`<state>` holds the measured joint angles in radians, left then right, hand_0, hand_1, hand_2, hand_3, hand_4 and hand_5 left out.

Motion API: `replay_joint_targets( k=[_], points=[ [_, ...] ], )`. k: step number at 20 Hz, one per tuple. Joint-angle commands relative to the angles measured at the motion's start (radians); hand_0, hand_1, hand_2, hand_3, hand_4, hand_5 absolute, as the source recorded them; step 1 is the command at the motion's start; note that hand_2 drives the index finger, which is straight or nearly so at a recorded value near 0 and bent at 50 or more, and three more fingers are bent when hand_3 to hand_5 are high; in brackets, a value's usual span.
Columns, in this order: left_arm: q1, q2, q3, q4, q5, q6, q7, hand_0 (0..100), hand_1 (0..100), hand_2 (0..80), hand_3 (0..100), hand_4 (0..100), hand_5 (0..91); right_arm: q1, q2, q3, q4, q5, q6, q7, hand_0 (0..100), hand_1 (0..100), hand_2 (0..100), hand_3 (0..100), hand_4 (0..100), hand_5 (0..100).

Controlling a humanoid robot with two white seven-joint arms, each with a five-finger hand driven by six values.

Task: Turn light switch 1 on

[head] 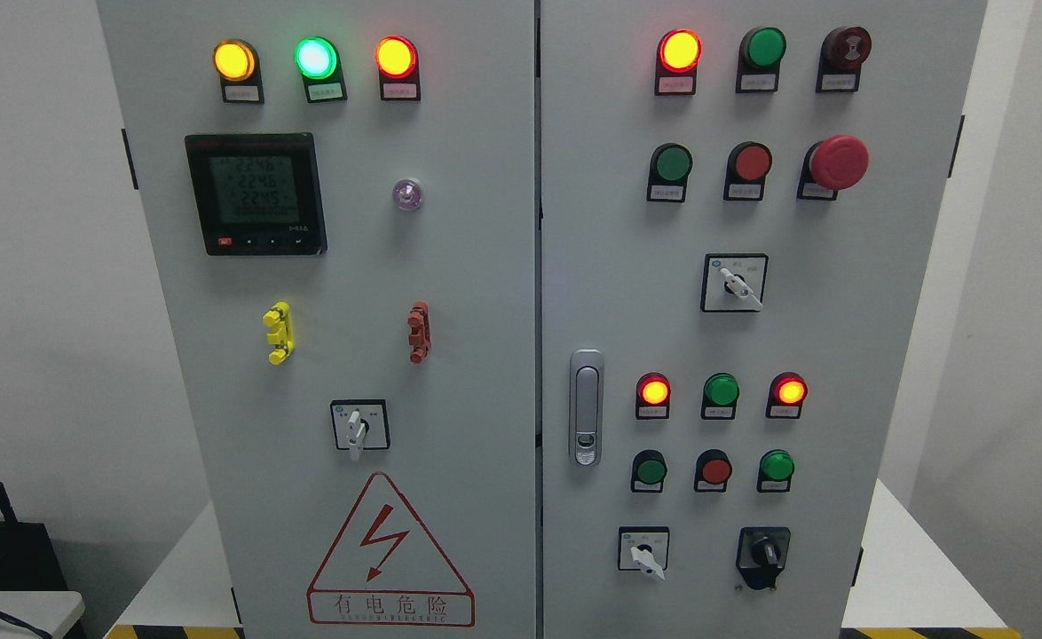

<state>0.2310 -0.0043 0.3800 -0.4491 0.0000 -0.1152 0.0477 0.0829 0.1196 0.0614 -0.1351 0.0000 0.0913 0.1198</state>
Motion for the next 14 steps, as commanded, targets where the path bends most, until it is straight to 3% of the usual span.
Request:
replay_joint_targets(
  k=[1, 6, 14],
  points=[
    [0.030, 0.018, 0.212, -0.400, -0.008, 0.002, -0.009, 43, 3, 0.0, 0, 0, 0.0, 0.000, 0.000, 0.000, 0.000, -0.017, -0.001, 0.000, 12, 39, 0, 0, 0, 0],
    [0.030, 0.018, 0.281, -0.589, -0.005, 0.002, -0.012, 44, 2, 0.0, 0, 3, 0.0, 0.000, 0.000, 0.000, 0.000, -0.018, -0.001, 0.000, 12, 39, 0, 0, 0, 0],
    [0.001, 0.035, 0.353, -0.858, 0.011, -0.047, -0.032, 48, 0, 0.0, 11, 16, 0.0, 0.000, 0.000, 0.000, 0.000, -0.018, -0.001, 0.000, 12, 39, 0, 0, 0, 0]
  ],
)
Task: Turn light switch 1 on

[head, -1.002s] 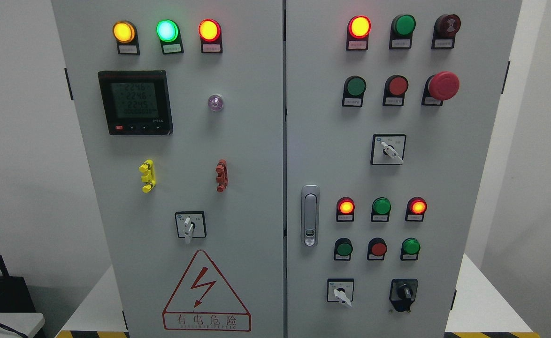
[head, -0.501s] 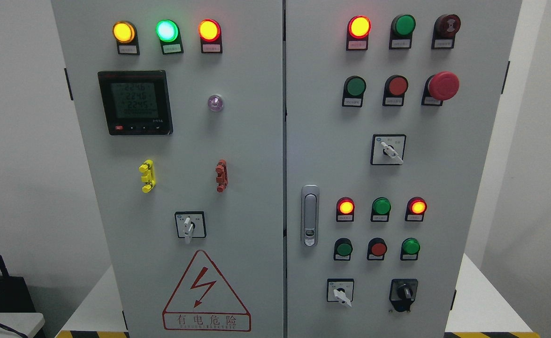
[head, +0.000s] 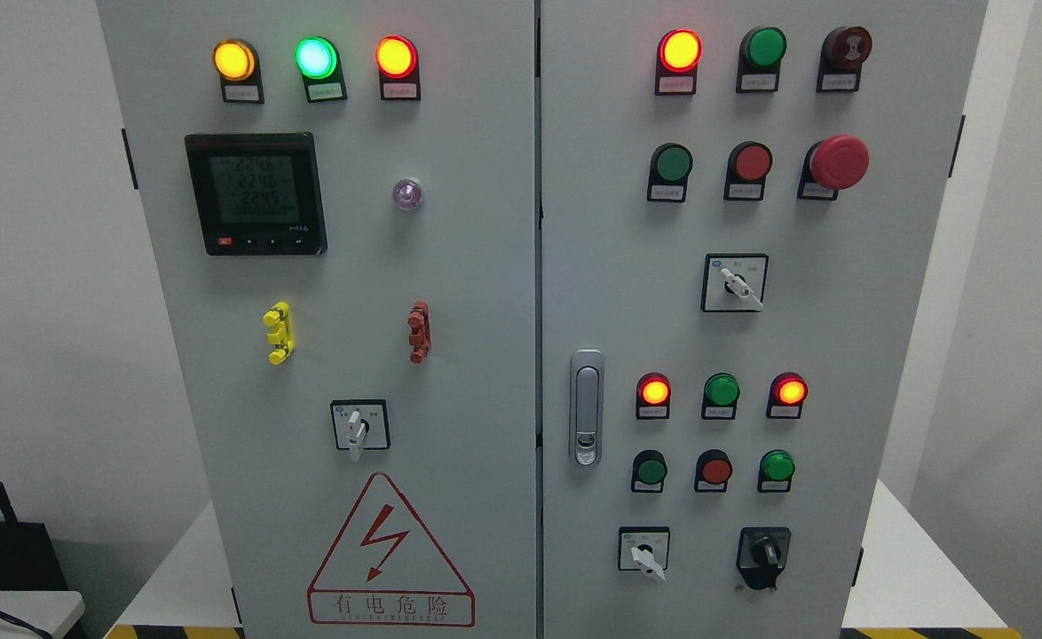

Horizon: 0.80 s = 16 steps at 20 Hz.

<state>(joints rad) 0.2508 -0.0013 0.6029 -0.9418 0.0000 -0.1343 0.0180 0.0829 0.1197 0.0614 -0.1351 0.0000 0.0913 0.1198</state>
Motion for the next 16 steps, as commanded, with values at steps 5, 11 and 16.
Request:
replay_joint_targets(
  k=[5, 11, 16],
  points=[
    [-0.047, 0.053, 0.127, -0.485, 0.083, -0.048, -0.001, 49, 0, 0.0, 18, 21, 0.0, 0.000, 0.000, 0.000, 0.000, -0.017, -0.001, 0.000, 12, 39, 0, 0, 0, 0],
    [-0.067, 0.073, 0.074, -0.633, 0.095, -0.093, 0.013, 48, 0, 0.0, 21, 25, 0.9, 0.000, 0.000, 0.000, 0.000, -0.017, -0.001, 0.000, 12, 39, 0, 0, 0, 0],
    [-0.157, 0.079, -0.014, -0.730, 0.098, -0.100, 0.013, 47, 0, 6.3, 26, 32, 4.6, 0.001, 0.000, 0.000, 0.000, -0.017, -0.001, 0.000, 12, 39, 0, 0, 0, 0]
  ],
)
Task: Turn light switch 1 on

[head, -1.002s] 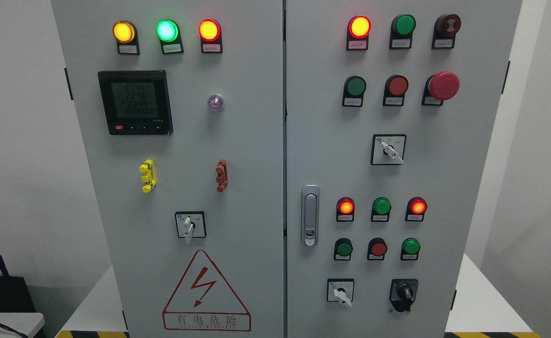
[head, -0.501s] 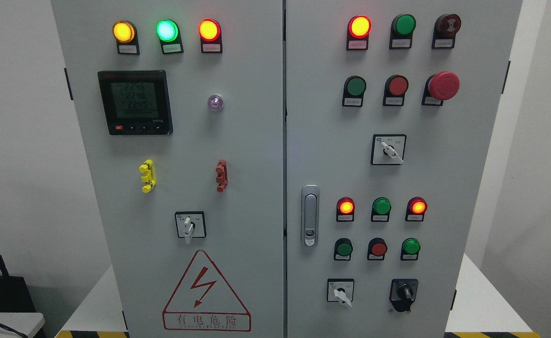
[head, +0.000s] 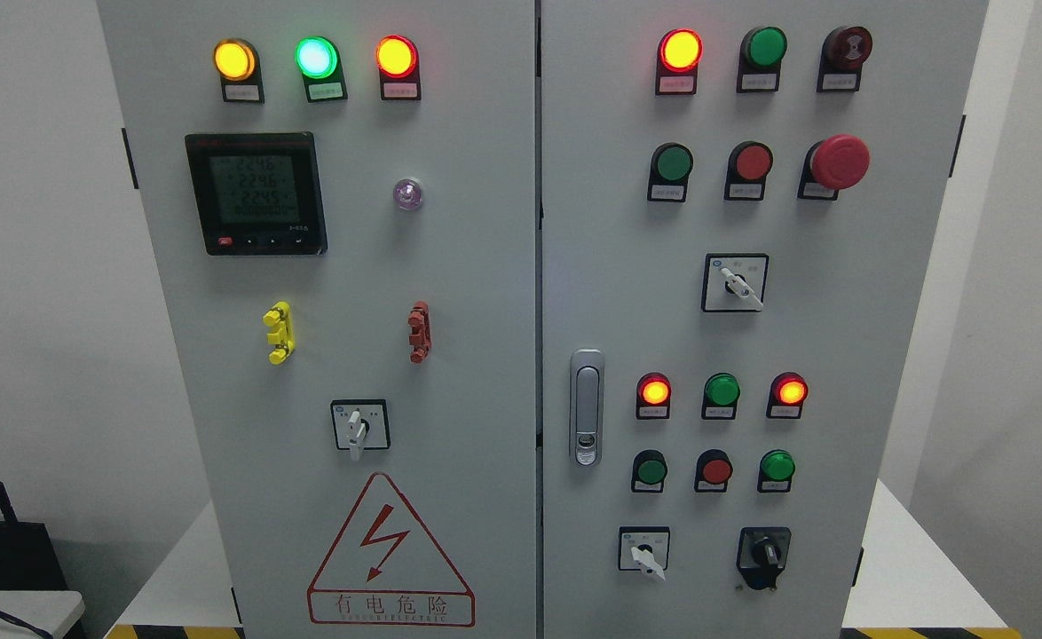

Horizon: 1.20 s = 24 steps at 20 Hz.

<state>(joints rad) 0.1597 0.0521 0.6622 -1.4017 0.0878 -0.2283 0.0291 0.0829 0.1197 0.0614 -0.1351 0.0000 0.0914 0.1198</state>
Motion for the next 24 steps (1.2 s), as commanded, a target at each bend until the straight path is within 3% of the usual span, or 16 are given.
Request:
replay_joint_targets(
  k=[1, 5, 8, 13, 15, 19, 24],
  points=[
    [-0.075, 0.026, -0.096, -0.292, 0.010, -0.009, 0.002, 47, 0, 7.3, 26, 33, 4.9, 0.000, 0.000, 0.000, 0.000, -0.017, -0.001, 0.000, 12, 39, 0, 0, 0, 0],
    [-0.133, 0.020, -0.185, -0.368, 0.010, -0.013, 0.003, 41, 0, 18.3, 28, 39, 13.7, 0.000, 0.000, 0.000, 0.000, -0.018, -0.001, 0.000, 12, 39, 0, 0, 0, 0],
    [-0.195, 0.014, -0.263, -0.373, 0.010, -0.014, 0.032, 38, 0, 21.2, 32, 44, 19.3, 0.000, 0.000, 0.000, 0.000, -0.017, -0.001, 0.000, 12, 39, 0, 0, 0, 0],
    [-0.218, 0.012, -0.374, -0.405, 0.009, -0.014, 0.038, 34, 4, 27.3, 40, 51, 34.7, 0.000, 0.000, 0.000, 0.000, -0.018, -0.001, 0.000, 12, 39, 0, 0, 0, 0],
    [-0.227, 0.012, -0.404, -0.419, 0.009, -0.014, 0.038, 30, 7, 29.7, 43, 53, 41.6, 0.000, 0.000, 0.000, 0.000, -0.017, -0.001, 0.000, 12, 39, 0, 0, 0, 0],
    [-0.268, 0.000, -0.457, -0.425, 0.007, -0.013, 0.037, 26, 12, 32.8, 48, 57, 45.4, 0.000, 0.000, 0.000, 0.000, -0.017, -0.001, 0.000, 12, 39, 0, 0, 0, 0],
    [-0.296, -0.020, -0.501, -0.425, 0.000, 0.004, 0.037, 22, 17, 40.0, 55, 63, 57.4, 0.000, 0.000, 0.000, 0.000, -0.017, -0.001, 0.000, 12, 39, 0, 0, 0, 0]
  ],
)
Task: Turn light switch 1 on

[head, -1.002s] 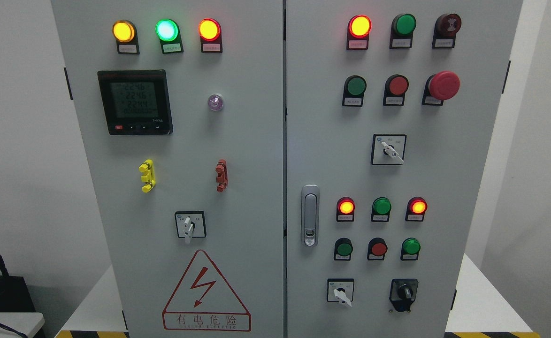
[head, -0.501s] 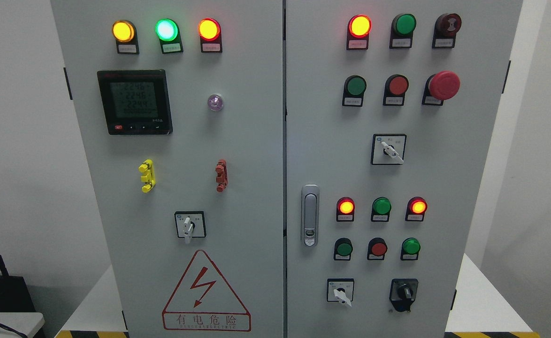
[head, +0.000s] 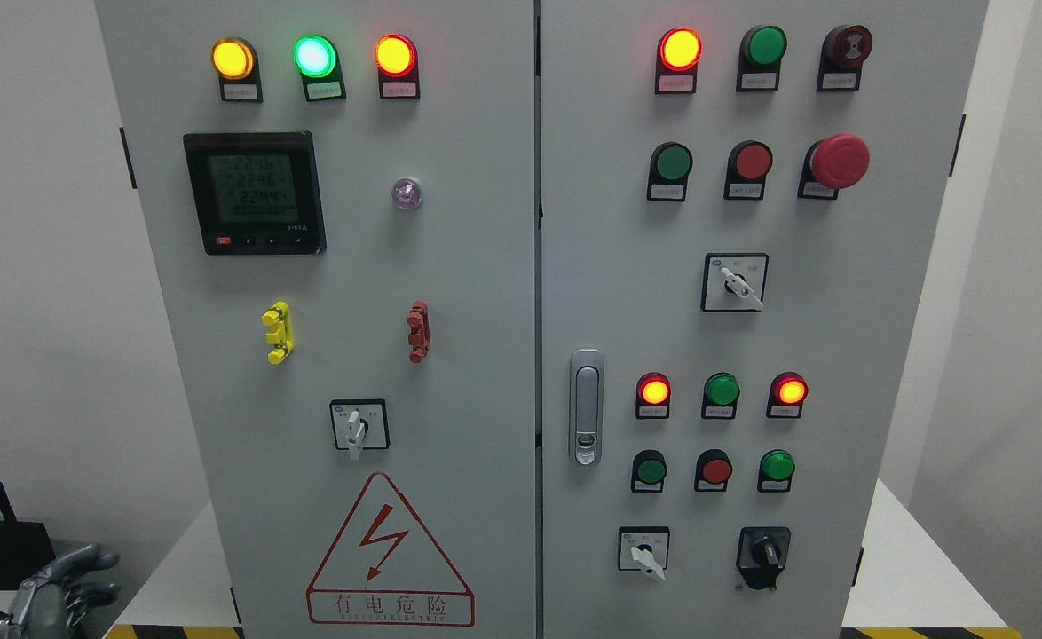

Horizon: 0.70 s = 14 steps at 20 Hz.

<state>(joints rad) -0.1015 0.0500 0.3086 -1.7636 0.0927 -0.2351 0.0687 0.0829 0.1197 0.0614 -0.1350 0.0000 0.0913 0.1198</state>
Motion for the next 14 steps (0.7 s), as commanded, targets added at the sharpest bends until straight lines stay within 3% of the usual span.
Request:
replay_joint_targets(
  k=[1, 6, 9, 12, 14],
  points=[
    [-0.035, -0.018, -0.157, -0.065, -0.007, 0.011, -0.003, 21, 17, 40.6, 55, 63, 57.9, 0.000, 0.000, 0.000, 0.000, -0.017, -0.001, 0.000, 12, 39, 0, 0, 0, 0],
    [-0.037, -0.019, -0.215, -0.074, -0.108, 0.025, -0.001, 17, 23, 43.4, 57, 65, 61.9, 0.000, 0.000, 0.000, 0.000, -0.017, -0.001, 0.000, 12, 39, 0, 0, 0, 0],
    [-0.092, -0.030, -0.253, -0.074, -0.117, 0.097, 0.006, 15, 24, 43.6, 58, 66, 62.3, 0.000, 0.000, 0.000, 0.000, -0.018, -0.001, 0.000, 12, 39, 0, 0, 0, 0],
    [-0.145, -0.065, -0.310, -0.074, -0.128, 0.164, 0.089, 15, 25, 43.9, 58, 66, 62.3, 0.000, 0.000, 0.000, 0.000, -0.017, -0.001, 0.000, 12, 39, 0, 0, 0, 0],
    [-0.170, -0.084, -0.339, -0.074, -0.152, 0.213, 0.112, 15, 25, 44.7, 58, 67, 62.5, 0.000, 0.000, 0.000, 0.000, -0.018, -0.001, 0.000, 12, 39, 0, 0, 0, 0]
  ],
)
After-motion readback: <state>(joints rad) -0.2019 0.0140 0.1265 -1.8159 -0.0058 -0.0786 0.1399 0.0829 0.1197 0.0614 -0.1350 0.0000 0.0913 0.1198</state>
